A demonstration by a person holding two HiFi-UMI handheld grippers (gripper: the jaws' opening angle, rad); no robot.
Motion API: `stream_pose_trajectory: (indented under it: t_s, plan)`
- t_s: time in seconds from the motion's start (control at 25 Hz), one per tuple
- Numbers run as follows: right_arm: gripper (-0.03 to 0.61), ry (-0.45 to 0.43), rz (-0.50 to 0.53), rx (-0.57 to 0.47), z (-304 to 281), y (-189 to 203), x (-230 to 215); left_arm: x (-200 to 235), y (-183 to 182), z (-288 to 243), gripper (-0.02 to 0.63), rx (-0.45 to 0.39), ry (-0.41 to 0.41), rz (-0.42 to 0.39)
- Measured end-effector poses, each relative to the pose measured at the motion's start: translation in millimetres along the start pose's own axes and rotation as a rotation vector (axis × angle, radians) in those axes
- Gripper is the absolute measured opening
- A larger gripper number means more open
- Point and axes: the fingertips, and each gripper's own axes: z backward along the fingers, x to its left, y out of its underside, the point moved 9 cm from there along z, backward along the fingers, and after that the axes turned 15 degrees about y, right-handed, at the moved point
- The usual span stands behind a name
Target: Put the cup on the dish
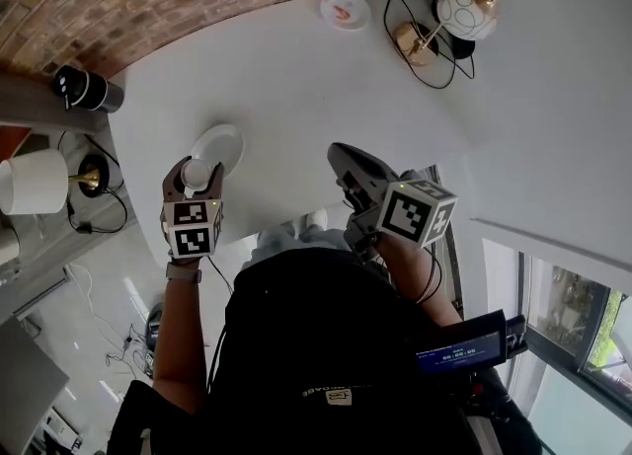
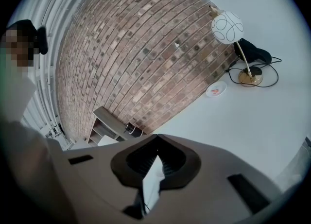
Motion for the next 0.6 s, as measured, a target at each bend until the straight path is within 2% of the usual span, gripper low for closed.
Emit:
stream_pose_trajectory:
  t_s: [0.32,0.6]
  plan:
    - [0.003,0.060,-0.002,0.009,-2.0,3.1,-2.2,15.0,14.5,-28.3,0.259,0.013,0.016,-0.008]
    - [0.003,0.089,-0.003,0.020,-9.3,2.1,-0.5,25.6,32.8,-47.5,0.259,0.020,-0.005,-0.011]
